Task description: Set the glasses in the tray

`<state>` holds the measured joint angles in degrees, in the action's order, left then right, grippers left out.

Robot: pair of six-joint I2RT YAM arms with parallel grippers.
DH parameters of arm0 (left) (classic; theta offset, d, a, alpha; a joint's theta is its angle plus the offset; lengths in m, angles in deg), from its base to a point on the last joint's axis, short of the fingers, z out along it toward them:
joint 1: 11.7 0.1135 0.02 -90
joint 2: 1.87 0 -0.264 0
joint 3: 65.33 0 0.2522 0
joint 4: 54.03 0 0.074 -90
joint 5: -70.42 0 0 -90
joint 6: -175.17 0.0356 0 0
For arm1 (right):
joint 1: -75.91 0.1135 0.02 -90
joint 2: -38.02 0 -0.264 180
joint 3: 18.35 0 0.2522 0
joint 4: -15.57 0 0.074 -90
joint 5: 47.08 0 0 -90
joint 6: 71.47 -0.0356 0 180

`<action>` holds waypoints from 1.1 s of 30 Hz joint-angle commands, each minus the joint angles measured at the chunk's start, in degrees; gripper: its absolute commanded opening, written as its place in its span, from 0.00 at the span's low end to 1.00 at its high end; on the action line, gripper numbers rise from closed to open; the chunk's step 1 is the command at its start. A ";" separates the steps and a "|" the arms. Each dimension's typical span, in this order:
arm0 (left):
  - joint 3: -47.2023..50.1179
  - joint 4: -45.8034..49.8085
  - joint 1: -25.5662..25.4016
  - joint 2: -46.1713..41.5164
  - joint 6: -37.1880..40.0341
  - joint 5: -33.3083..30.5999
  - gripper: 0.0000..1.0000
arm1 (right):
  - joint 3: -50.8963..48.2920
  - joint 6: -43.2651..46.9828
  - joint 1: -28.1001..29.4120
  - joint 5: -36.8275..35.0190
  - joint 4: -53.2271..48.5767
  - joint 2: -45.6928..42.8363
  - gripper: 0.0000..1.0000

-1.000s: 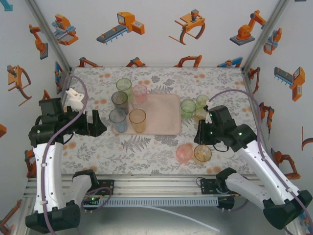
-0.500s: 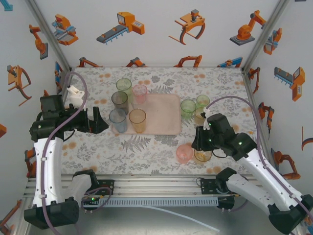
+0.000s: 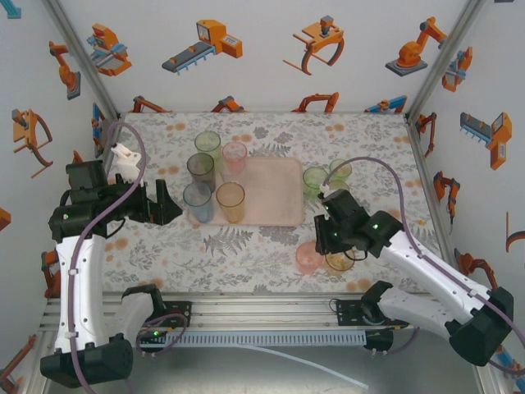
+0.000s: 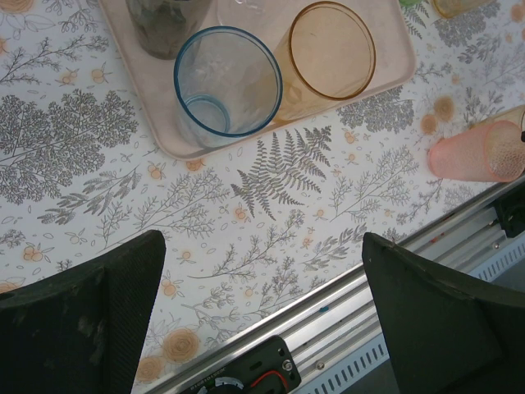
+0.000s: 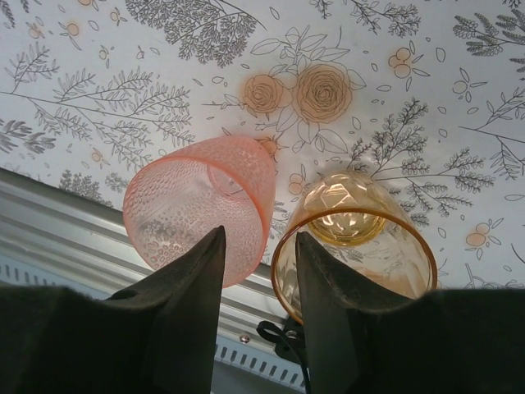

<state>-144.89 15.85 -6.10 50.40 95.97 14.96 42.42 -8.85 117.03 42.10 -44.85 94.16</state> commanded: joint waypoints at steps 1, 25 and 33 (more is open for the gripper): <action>-0.60 -0.86 -0.40 -0.46 -0.46 0.88 0.97 | 1.82 1.27 0.70 -2.30 2.17 0.79 0.41; 0.37 -1.37 -0.75 -0.59 -0.11 0.30 0.97 | 0.98 3.78 2.29 -0.67 6.79 7.34 0.39; 0.75 -1.42 -0.86 -0.90 0.05 0.16 0.97 | 1.25 4.37 3.06 -0.59 7.09 9.41 0.35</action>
<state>-144.87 15.24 -6.56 50.36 95.97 14.74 42.42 -5.46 119.55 41.79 -38.71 103.32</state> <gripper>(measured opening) 0.972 0.356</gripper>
